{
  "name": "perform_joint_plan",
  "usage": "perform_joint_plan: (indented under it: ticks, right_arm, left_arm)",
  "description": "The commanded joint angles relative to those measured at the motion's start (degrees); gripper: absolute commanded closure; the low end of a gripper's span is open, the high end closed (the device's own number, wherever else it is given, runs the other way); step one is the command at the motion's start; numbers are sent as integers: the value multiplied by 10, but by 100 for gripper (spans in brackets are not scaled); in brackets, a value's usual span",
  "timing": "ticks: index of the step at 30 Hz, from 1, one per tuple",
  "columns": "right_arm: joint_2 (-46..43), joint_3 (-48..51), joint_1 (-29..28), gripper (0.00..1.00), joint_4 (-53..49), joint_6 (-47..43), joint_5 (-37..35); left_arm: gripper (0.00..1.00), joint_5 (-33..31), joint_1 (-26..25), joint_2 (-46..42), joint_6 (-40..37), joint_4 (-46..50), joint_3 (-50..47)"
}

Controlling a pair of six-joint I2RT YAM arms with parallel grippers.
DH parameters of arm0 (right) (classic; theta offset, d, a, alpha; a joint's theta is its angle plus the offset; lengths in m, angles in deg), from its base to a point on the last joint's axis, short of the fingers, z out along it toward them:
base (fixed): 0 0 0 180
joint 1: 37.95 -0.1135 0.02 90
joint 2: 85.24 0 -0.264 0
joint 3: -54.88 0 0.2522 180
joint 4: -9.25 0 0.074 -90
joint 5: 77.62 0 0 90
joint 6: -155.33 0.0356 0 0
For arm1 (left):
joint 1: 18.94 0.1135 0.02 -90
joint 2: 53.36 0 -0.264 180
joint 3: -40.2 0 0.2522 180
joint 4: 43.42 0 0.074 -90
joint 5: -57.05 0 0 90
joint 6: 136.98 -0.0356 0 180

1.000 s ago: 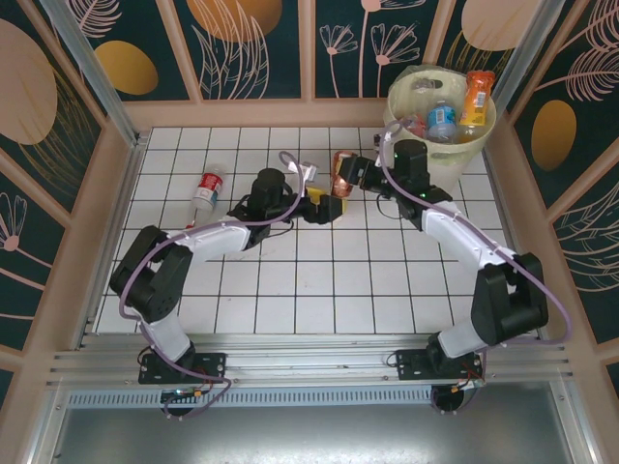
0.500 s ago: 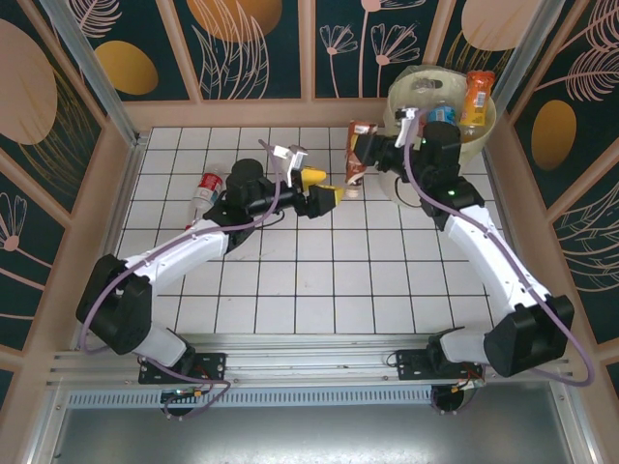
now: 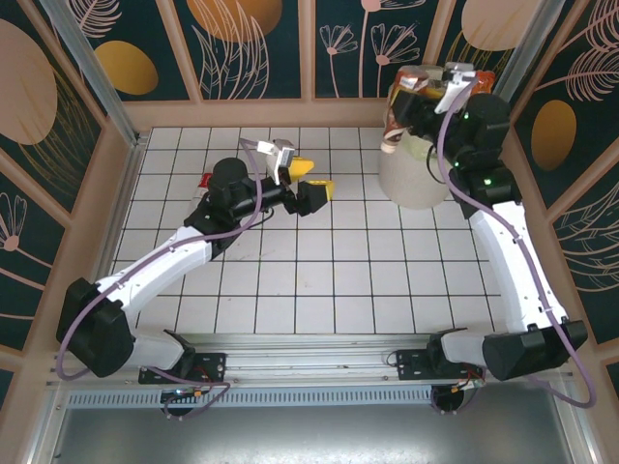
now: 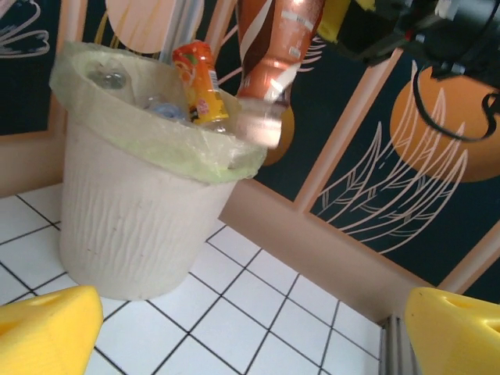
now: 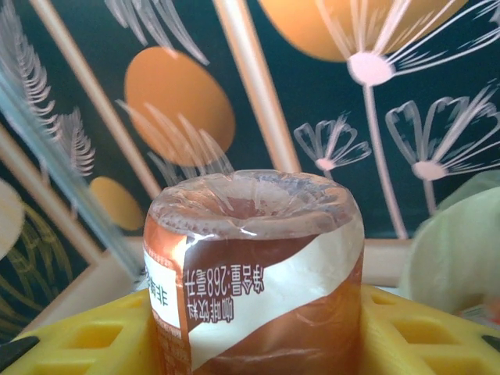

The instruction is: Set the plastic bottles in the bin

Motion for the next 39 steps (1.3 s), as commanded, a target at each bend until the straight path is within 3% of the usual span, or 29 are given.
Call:
perform_joint_plan:
  ticks: [1, 8, 13, 23, 29, 33, 39]
  right_arm:
    - [33, -57, 28, 45, -16, -26, -37]
    - [117, -148, 63, 46, -50, -50, -110]
    - [179, -204, 76, 46, -56, -48, -116]
    - [319, -314, 84, 47, -41, -26, -95]
    - [390, -372, 85, 47, -43, -9, -93]
    - [409, -363, 86, 47, -33, 10, -69]
    - [391, -274, 89, 45, -10, 43, -34]
  left_arm:
    - [1, -32, 0, -12, -36, 41, 2]
    - [1, -62, 25, -29, -37, 71, -4]
    - [1, -72, 84, -34, -21, 107, -8]
    - [1, -218, 162, -33, -60, 259, -1]
    - [1, -271, 227, 3, -55, 320, -8]
    - [1, -300, 252, 48, -38, 350, 0]
    - [1, -332, 281, 90, -27, 351, 5]
